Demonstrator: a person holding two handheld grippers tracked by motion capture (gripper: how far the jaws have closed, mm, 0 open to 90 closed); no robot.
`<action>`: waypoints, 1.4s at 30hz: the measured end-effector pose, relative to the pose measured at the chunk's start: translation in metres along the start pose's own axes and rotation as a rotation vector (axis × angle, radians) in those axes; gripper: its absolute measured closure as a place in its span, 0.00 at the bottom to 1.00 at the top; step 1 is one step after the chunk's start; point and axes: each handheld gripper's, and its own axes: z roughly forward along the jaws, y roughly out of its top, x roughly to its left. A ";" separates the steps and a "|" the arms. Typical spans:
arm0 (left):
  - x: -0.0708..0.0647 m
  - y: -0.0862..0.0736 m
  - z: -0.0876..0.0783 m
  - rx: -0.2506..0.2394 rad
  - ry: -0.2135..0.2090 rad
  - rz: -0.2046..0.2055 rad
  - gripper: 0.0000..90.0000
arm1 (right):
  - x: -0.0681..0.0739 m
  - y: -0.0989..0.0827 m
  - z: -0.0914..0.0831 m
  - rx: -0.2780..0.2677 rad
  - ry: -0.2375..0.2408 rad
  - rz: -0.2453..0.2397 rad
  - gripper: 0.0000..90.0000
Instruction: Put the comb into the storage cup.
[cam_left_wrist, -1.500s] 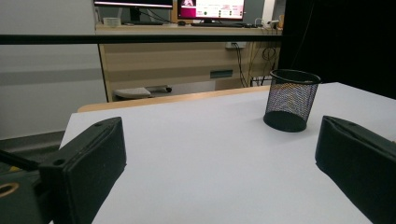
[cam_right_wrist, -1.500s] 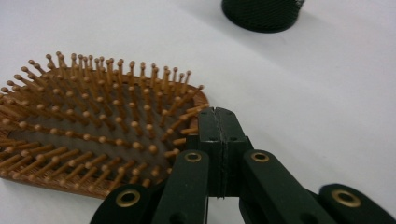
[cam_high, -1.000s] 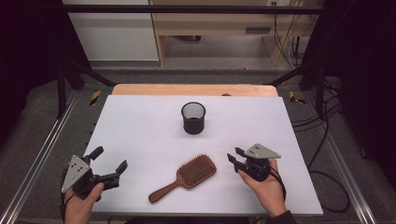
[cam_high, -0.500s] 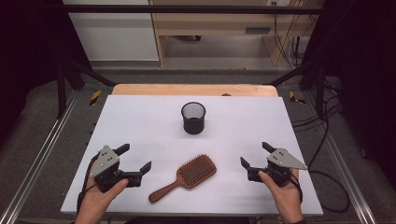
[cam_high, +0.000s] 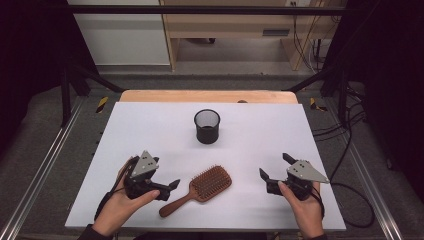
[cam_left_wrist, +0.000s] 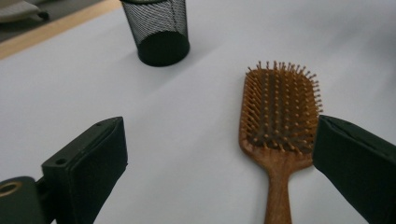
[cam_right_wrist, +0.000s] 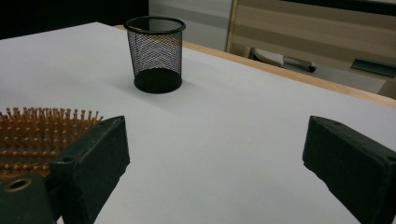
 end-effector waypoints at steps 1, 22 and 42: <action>-0.002 0.001 0.003 0.017 -0.006 0.009 0.04 | 0.000 0.000 0.001 0.002 -0.002 -0.002 0.08; -0.026 -0.004 0.056 0.273 -0.101 0.109 0.06 | 0.002 -0.003 0.003 0.027 0.008 -0.006 0.07; -0.028 -0.004 0.064 0.373 -0.112 0.074 0.21 | 0.002 -0.003 0.003 0.032 0.012 0.001 0.07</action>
